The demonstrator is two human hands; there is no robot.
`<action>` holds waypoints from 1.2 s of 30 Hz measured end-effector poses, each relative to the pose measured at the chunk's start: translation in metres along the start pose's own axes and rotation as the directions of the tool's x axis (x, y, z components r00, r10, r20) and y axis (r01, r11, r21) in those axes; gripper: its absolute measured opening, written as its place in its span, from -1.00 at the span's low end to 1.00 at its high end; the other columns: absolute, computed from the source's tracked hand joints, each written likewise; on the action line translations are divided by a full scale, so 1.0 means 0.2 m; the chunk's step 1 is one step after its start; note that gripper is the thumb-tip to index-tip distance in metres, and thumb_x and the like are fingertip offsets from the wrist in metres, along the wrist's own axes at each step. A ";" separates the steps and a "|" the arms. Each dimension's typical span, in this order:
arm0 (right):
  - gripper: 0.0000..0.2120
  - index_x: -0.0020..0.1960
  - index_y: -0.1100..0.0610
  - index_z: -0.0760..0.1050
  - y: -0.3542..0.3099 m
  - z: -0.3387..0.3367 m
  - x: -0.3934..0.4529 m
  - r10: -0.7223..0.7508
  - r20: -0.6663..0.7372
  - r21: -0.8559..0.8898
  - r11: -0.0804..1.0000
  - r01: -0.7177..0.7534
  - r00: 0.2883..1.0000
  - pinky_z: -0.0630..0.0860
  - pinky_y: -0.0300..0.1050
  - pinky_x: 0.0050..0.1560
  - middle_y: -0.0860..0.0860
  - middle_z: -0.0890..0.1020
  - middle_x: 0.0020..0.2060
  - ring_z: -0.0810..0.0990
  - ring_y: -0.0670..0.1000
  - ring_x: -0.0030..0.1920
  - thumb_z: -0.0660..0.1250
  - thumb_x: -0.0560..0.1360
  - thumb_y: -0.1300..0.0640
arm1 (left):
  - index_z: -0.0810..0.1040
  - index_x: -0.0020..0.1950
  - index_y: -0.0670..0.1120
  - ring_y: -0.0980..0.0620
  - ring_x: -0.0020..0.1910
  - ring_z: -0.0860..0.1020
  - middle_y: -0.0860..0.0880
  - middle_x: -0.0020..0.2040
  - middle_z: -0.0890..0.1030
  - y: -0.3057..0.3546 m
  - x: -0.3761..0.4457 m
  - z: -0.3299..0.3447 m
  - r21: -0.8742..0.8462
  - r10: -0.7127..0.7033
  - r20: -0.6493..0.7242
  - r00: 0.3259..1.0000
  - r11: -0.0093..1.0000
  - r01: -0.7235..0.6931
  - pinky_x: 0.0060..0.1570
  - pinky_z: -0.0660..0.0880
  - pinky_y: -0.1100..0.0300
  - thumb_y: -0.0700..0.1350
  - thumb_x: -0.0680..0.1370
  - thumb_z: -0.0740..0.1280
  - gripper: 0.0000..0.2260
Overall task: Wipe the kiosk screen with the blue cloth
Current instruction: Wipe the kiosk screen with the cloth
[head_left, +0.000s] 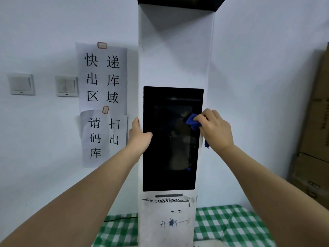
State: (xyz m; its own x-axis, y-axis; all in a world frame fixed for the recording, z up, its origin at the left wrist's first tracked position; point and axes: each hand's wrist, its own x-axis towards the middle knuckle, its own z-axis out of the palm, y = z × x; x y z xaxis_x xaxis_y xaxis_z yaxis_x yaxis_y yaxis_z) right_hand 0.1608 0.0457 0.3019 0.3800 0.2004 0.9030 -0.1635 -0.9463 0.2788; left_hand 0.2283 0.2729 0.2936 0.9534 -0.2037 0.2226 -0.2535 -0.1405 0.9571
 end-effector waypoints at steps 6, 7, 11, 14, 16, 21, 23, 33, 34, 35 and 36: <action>-0.78 -0.08 0.21 0.57 -0.06 0.00 0.15 0.347 -0.130 0.109 0.936 -0.335 0.929 0.26 -0.19 -0.49 0.13 0.54 -0.18 0.53 0.17 -0.19 0.35 0.31 0.42 | -0.07 0.57 0.07 -0.03 0.21 0.43 -0.05 0.48 0.25 0.00 0.00 0.00 0.007 0.016 0.006 1.000 1.000 -0.017 0.02 0.35 0.19 -0.29 0.54 0.18 -0.30; -0.76 -0.09 0.21 0.57 -0.09 0.01 0.13 0.325 -0.131 0.104 0.944 -0.313 0.937 0.26 -0.20 -0.51 0.13 0.54 -0.20 0.53 0.17 -0.21 0.37 0.29 0.43 | -0.07 0.57 0.08 -0.04 0.24 0.44 -0.05 0.48 0.25 0.00 0.00 0.00 0.006 0.017 0.002 1.000 1.000 -0.017 0.02 0.37 0.18 -0.29 0.53 0.18 -0.30; -0.66 -0.12 0.18 0.58 -0.07 0.03 0.00 0.015 -0.034 0.004 1.000 -0.015 0.999 0.28 -0.21 -0.61 0.08 0.55 -0.23 0.51 0.11 -0.28 0.49 0.16 0.43 | -0.05 0.56 0.10 -0.05 0.19 0.48 -0.05 0.46 0.28 -0.01 0.01 -0.01 0.008 0.017 -0.010 1.000 1.000 -0.017 -0.03 0.40 0.18 -0.29 0.52 0.18 -0.29; -0.68 -0.10 0.17 0.60 0.02 -0.01 0.02 -0.001 0.011 0.002 1.000 0.001 1.000 0.30 -0.22 -0.60 0.08 0.55 -0.22 0.51 0.11 -0.28 0.47 0.20 0.43 | -0.05 0.56 0.09 -0.02 0.15 0.46 -0.05 0.46 0.27 -0.01 0.01 0.00 0.014 0.020 -0.005 1.000 1.000 -0.020 -0.02 0.40 0.17 -0.30 0.52 0.18 -0.29; -0.76 -0.06 0.18 0.59 0.02 -0.04 0.08 0.167 0.021 0.045 0.985 -0.168 0.986 0.37 -0.16 -0.54 0.10 0.54 -0.18 0.51 0.14 -0.19 0.38 0.31 0.41 | -0.05 0.56 0.09 -0.03 0.17 0.46 -0.05 0.46 0.27 -0.01 0.01 -0.01 0.016 0.013 -0.001 1.000 1.000 -0.013 -0.01 0.42 0.16 -0.30 0.52 0.18 -0.29; -0.78 0.00 0.16 0.58 -0.13 -0.04 0.19 0.379 -0.054 0.158 0.917 -0.367 0.924 0.39 -0.11 -0.44 0.11 0.53 -0.12 0.51 0.15 -0.10 0.30 0.40 0.35 | -0.06 0.56 0.10 -0.08 0.27 0.45 -0.06 0.47 0.27 -0.01 0.01 -0.01 0.027 0.012 -0.003 1.000 1.000 -0.012 0.09 0.43 0.14 -0.29 0.52 0.19 -0.28; -0.76 -0.06 0.16 0.59 -0.16 -0.01 0.15 0.229 -0.075 0.107 0.969 -0.221 0.970 0.38 -0.15 -0.54 0.10 0.55 -0.18 0.52 0.15 -0.20 0.39 0.31 0.38 | -0.06 0.56 0.11 -0.09 0.28 0.45 -0.06 0.47 0.27 -0.02 0.02 -0.01 0.028 0.011 -0.001 1.000 1.000 -0.011 0.19 0.45 0.09 -0.28 0.52 0.20 -0.28; -0.80 -0.06 0.19 0.57 -0.05 -0.04 0.12 0.314 -0.042 0.127 0.943 -0.307 0.949 0.36 -0.14 -0.48 0.10 0.54 -0.15 0.52 0.15 -0.14 0.29 0.38 0.38 | -0.05 0.56 0.11 -0.09 0.23 0.48 -0.06 0.43 0.31 -0.01 0.01 -0.01 0.027 0.005 0.001 1.000 1.000 -0.005 0.07 0.47 0.14 -0.29 0.52 0.19 -0.29; -0.79 -0.04 0.19 0.57 -0.09 -0.03 0.15 0.358 -0.055 0.147 0.926 -0.347 0.932 0.37 -0.13 -0.46 0.10 0.54 -0.13 0.51 0.15 -0.12 0.28 0.38 0.37 | -0.05 0.56 0.10 -0.09 0.25 0.47 -0.06 0.44 0.30 -0.01 0.01 -0.01 0.029 0.003 0.001 1.000 1.000 -0.003 0.09 0.46 0.13 -0.29 0.52 0.20 -0.29; -0.79 -0.03 0.18 0.57 -0.12 -0.03 0.17 0.378 -0.063 0.158 0.918 -0.365 0.924 0.39 -0.11 -0.46 0.11 0.54 -0.12 0.51 0.15 -0.11 0.29 0.38 0.36 | -0.05 0.56 0.10 -0.09 0.26 0.46 -0.07 0.44 0.30 -0.01 0.01 -0.01 0.032 0.004 0.003 1.000 0.999 -0.004 0.12 0.46 0.12 -0.28 0.52 0.20 -0.28; -0.79 -0.03 0.18 0.57 -0.16 -0.03 0.18 0.376 -0.064 0.164 0.918 -0.362 0.924 0.42 -0.09 -0.47 0.11 0.54 -0.12 0.51 0.16 -0.12 0.31 0.37 0.36 | -0.05 0.56 0.10 -0.10 0.26 0.46 -0.07 0.44 0.31 -0.01 0.02 -0.01 0.036 0.005 0.005 1.000 0.999 -0.006 0.15 0.46 0.10 -0.28 0.52 0.21 -0.28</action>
State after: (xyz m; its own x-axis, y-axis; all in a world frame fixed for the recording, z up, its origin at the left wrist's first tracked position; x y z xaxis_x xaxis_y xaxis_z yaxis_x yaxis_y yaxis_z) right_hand 0.1752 0.0849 0.3270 0.2312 -0.1545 0.9606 -0.1383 -0.9825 -0.1248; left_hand 0.2325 0.2746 0.2921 0.9512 -0.2092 0.2268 -0.2645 -0.1740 0.9486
